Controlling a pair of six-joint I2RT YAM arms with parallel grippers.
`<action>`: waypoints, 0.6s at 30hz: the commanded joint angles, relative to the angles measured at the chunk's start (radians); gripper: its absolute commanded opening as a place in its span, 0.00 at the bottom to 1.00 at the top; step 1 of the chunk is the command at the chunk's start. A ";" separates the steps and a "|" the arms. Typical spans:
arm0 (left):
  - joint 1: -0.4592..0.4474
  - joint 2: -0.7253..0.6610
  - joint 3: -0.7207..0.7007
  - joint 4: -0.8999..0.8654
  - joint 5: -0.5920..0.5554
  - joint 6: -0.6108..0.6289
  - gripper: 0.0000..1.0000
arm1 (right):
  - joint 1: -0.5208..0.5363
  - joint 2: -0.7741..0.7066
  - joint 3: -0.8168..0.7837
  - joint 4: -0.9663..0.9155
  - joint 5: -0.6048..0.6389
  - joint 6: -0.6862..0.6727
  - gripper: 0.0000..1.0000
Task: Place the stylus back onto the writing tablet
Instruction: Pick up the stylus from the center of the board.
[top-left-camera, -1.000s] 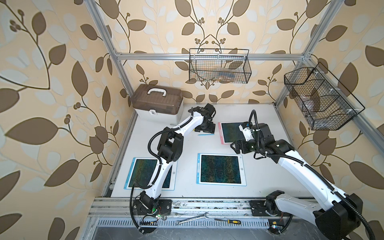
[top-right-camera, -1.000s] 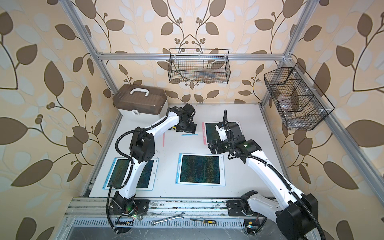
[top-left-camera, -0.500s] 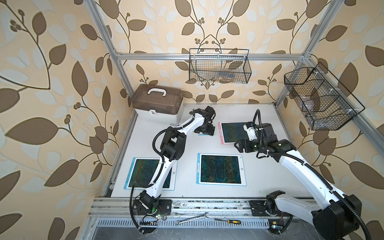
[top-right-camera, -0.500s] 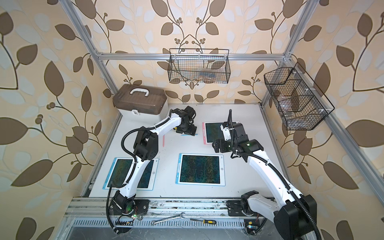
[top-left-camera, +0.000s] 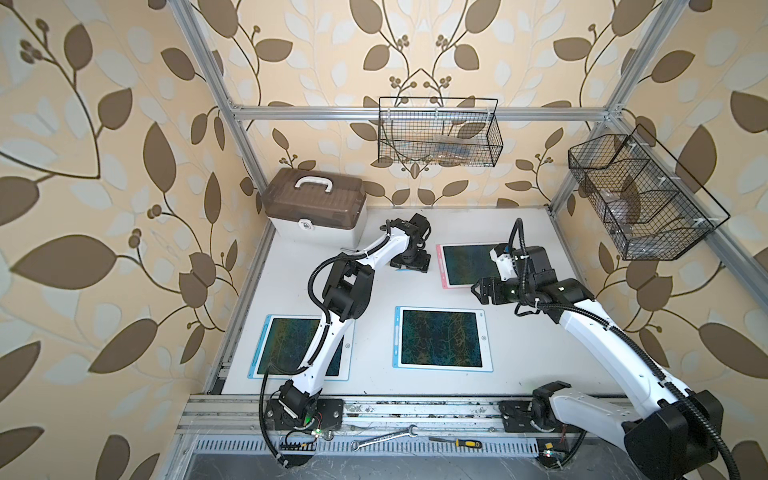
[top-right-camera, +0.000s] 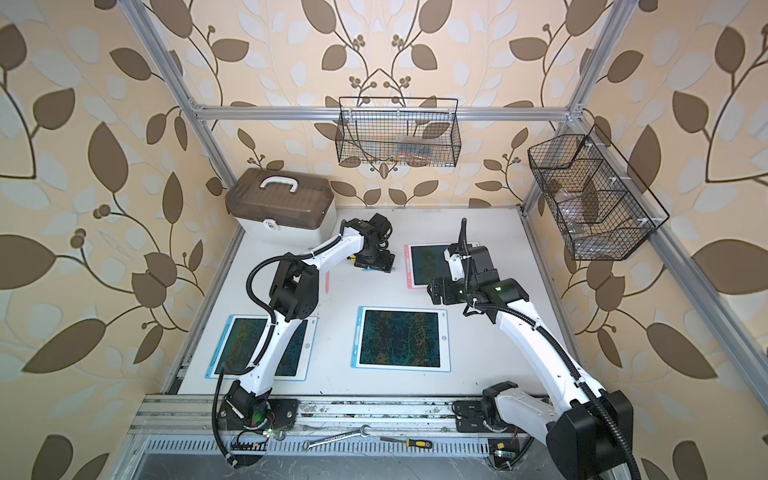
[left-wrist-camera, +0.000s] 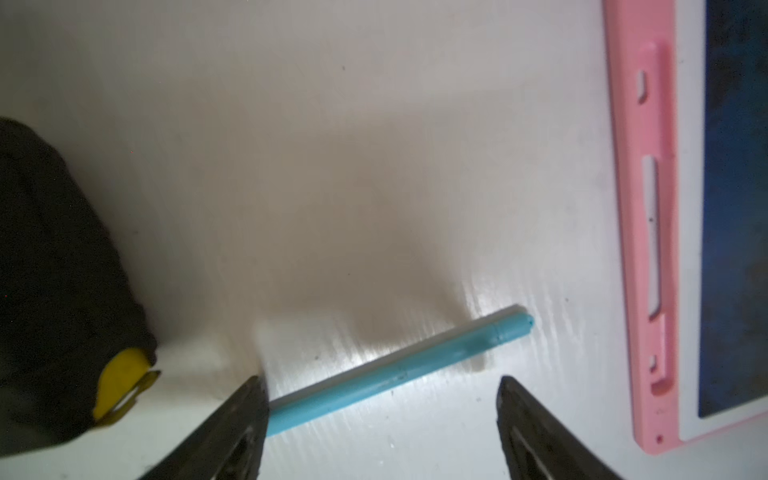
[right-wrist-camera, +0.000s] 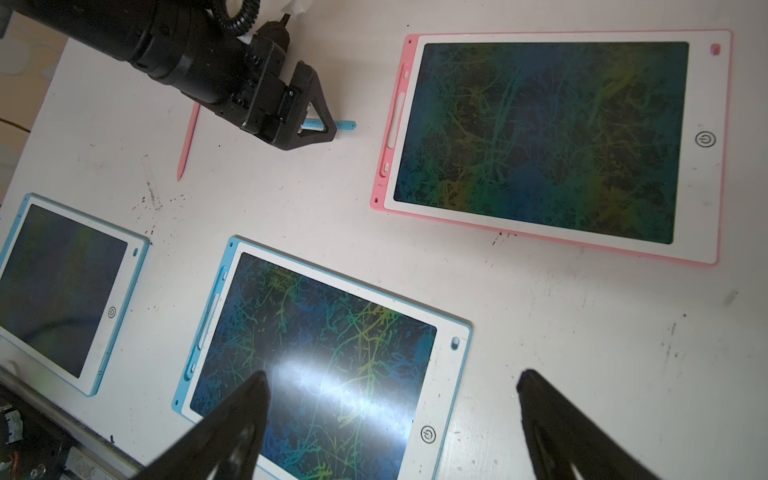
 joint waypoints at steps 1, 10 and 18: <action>0.012 -0.004 -0.014 -0.031 0.032 0.022 0.83 | -0.015 -0.004 0.001 -0.019 0.011 -0.002 0.93; 0.010 -0.082 -0.167 -0.024 0.020 0.001 0.65 | -0.042 -0.003 0.006 -0.015 -0.002 -0.012 0.93; -0.027 -0.122 -0.260 0.009 -0.003 -0.059 0.50 | -0.047 -0.017 -0.001 -0.024 -0.018 -0.020 0.92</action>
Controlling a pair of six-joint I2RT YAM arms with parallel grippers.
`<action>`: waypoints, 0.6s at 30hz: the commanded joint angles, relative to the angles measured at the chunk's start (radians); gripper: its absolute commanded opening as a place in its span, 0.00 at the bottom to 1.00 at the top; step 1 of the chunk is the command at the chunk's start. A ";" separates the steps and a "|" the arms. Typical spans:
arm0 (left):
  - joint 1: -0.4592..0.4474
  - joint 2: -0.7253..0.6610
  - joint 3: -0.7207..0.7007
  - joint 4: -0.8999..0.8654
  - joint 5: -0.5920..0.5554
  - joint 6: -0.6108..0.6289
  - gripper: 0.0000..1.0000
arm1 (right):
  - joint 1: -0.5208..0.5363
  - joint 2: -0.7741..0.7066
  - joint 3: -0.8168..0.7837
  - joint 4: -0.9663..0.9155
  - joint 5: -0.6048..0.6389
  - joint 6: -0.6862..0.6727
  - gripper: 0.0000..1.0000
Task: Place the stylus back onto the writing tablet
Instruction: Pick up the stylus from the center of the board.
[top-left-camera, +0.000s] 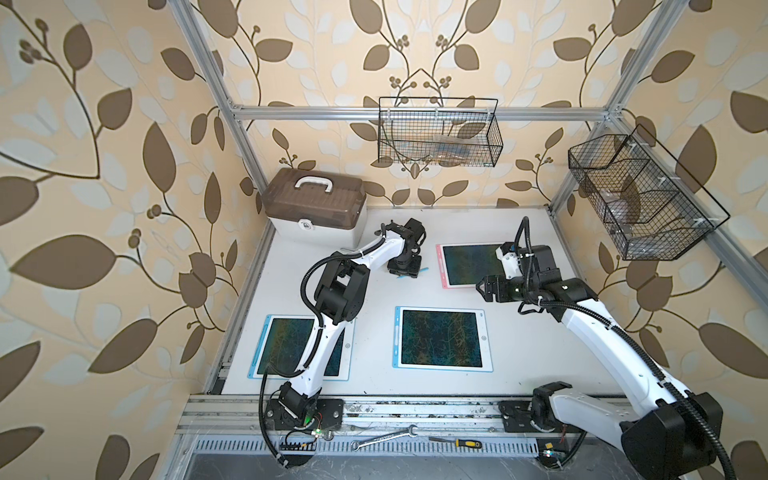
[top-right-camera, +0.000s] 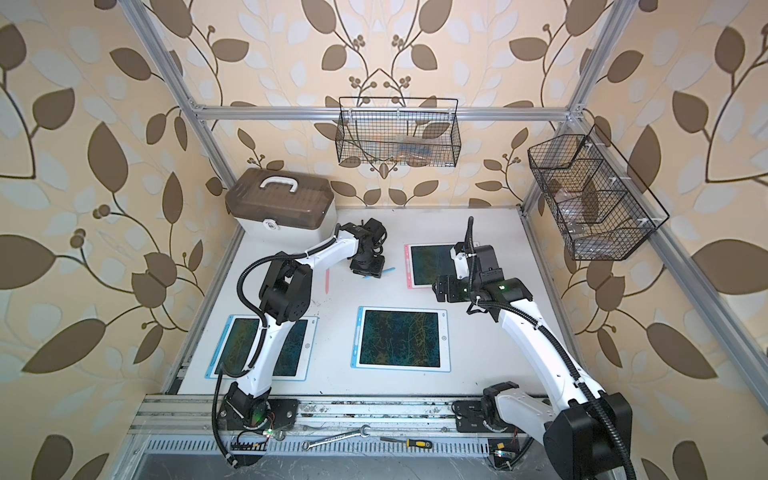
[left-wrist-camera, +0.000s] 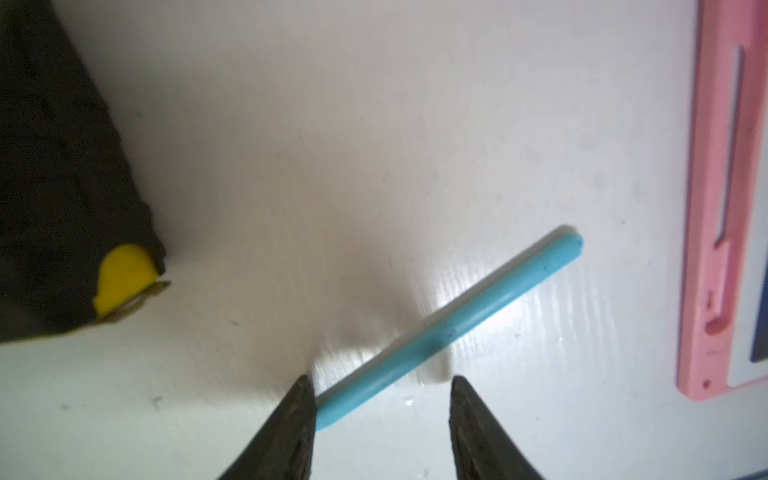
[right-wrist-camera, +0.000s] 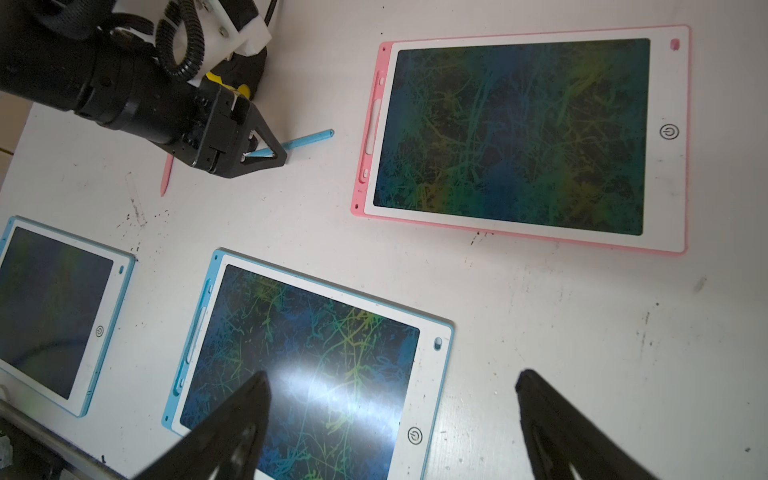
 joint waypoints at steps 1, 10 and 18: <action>-0.036 -0.012 -0.058 -0.036 -0.007 -0.043 0.50 | -0.006 -0.021 -0.002 -0.023 -0.020 -0.020 0.92; -0.092 -0.021 -0.094 -0.034 -0.051 -0.154 0.40 | -0.009 -0.037 -0.009 -0.029 -0.047 -0.030 0.92; -0.100 -0.038 -0.143 0.002 -0.044 -0.252 0.33 | -0.008 -0.078 -0.038 -0.045 -0.059 -0.036 0.92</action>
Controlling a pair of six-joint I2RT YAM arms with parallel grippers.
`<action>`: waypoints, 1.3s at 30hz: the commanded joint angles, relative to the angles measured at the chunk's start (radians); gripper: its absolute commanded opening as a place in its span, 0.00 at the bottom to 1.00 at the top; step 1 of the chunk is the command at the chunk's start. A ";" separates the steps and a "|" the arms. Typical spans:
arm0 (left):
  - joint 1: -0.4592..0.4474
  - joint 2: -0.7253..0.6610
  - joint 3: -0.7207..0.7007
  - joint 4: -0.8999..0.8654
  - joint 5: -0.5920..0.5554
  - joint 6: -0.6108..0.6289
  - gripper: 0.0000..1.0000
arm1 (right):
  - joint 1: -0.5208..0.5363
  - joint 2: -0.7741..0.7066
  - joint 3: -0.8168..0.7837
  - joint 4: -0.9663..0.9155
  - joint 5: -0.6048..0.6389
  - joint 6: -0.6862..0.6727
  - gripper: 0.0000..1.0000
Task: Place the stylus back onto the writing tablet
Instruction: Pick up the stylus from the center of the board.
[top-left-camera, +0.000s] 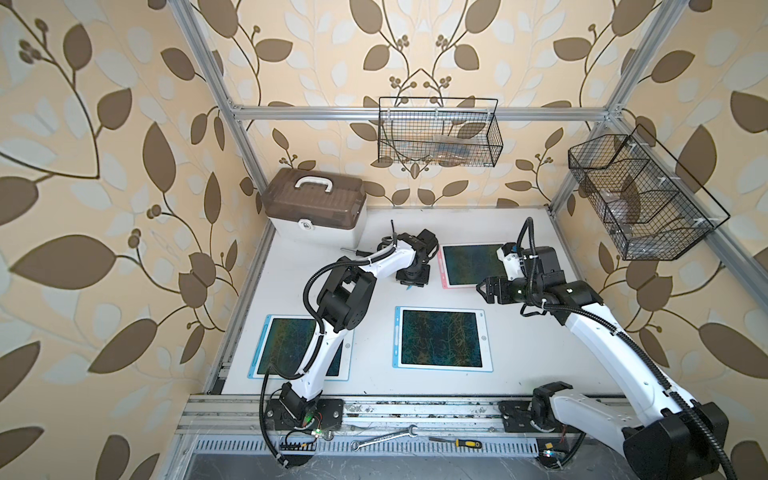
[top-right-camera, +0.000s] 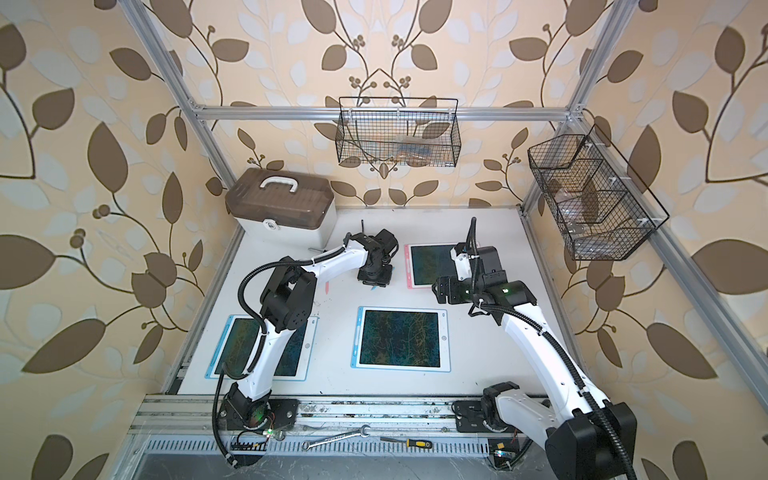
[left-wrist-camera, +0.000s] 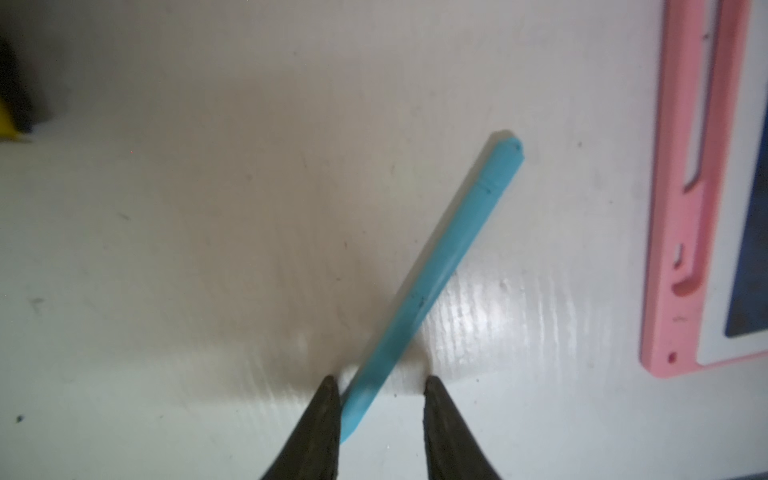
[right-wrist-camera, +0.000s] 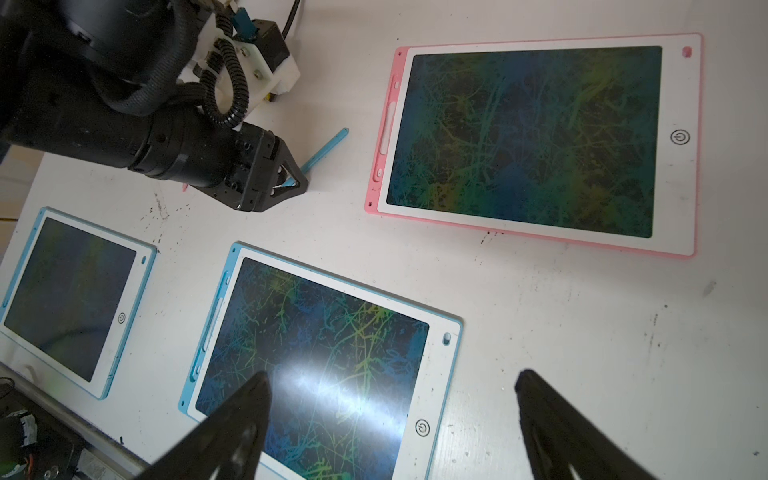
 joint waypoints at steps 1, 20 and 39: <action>-0.011 0.018 -0.040 -0.040 0.018 -0.087 0.33 | -0.003 -0.036 -0.034 -0.030 -0.025 -0.020 0.92; -0.014 0.079 0.041 -0.068 -0.025 -0.145 0.27 | 0.046 -0.070 -0.099 0.033 -0.058 0.015 0.92; -0.023 0.127 0.140 -0.089 -0.030 -0.125 0.26 | 0.083 -0.097 -0.105 0.030 -0.037 0.018 0.92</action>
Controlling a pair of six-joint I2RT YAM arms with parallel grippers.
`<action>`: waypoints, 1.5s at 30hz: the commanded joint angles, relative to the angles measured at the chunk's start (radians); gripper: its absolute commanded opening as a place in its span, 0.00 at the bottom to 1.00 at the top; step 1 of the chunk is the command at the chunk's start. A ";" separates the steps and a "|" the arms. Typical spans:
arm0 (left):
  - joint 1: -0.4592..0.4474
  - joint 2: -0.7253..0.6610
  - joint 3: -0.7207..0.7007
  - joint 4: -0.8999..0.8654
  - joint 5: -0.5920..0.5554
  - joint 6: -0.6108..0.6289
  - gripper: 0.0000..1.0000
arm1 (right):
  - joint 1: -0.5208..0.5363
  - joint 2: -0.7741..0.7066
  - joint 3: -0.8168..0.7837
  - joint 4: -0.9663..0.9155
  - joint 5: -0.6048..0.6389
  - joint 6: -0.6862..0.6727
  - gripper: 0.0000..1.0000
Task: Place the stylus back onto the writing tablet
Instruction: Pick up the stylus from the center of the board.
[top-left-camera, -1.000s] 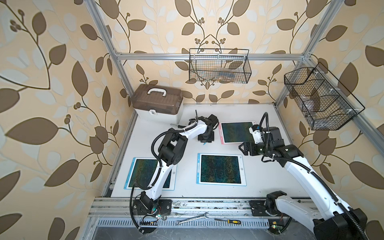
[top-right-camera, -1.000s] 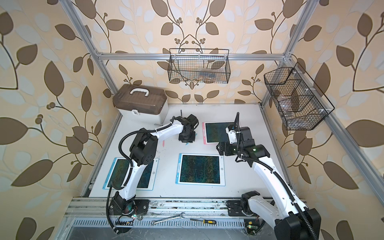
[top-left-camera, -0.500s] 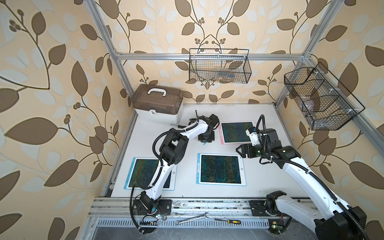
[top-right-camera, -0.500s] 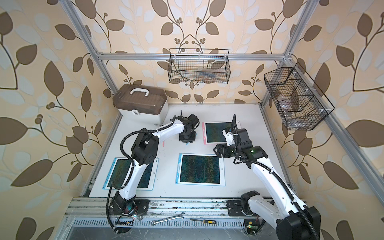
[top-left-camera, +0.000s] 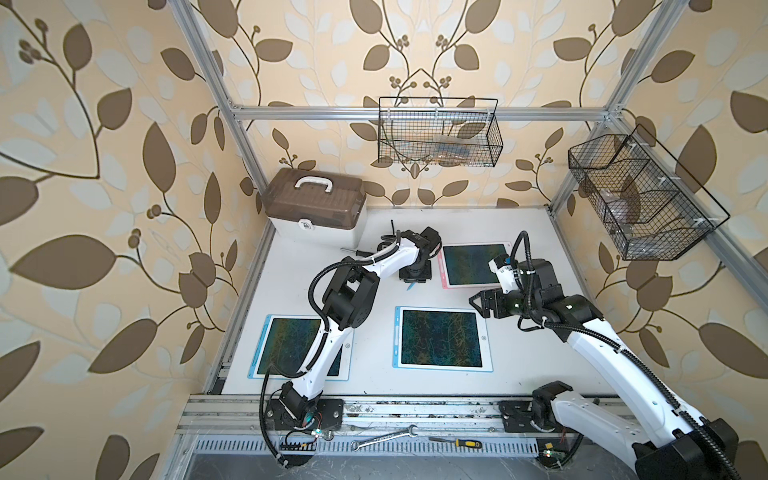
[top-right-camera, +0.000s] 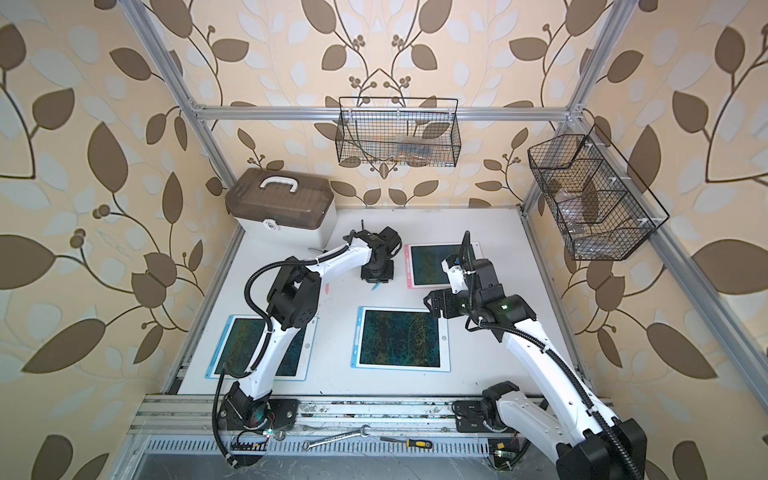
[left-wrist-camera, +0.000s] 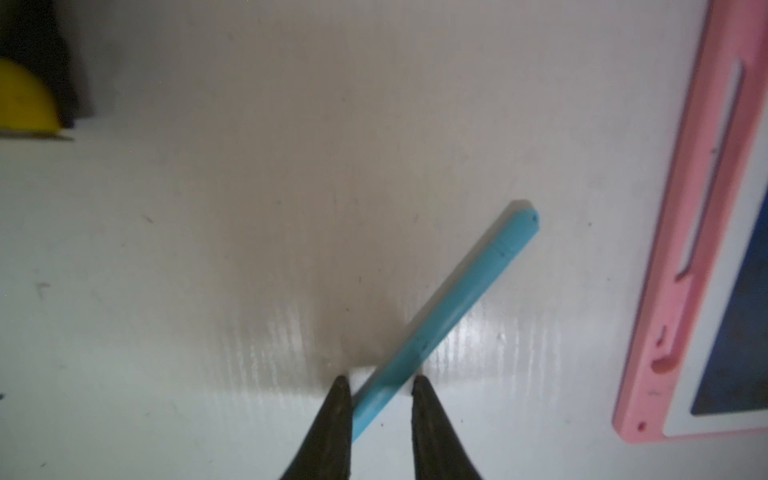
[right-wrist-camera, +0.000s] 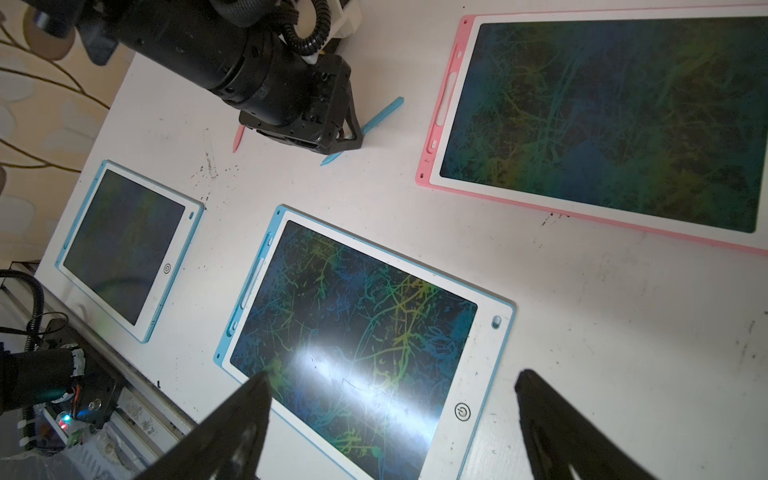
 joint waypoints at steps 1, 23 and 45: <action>-0.011 0.059 0.014 -0.027 0.004 0.012 0.26 | 0.001 -0.011 -0.013 -0.001 0.015 0.001 0.92; -0.030 0.072 -0.010 -0.051 0.010 0.004 0.14 | -0.011 0.008 -0.008 -0.001 -0.003 -0.002 0.92; -0.035 0.060 -0.032 -0.058 0.005 0.002 0.10 | -0.011 0.069 0.029 -0.005 -0.005 0.000 0.92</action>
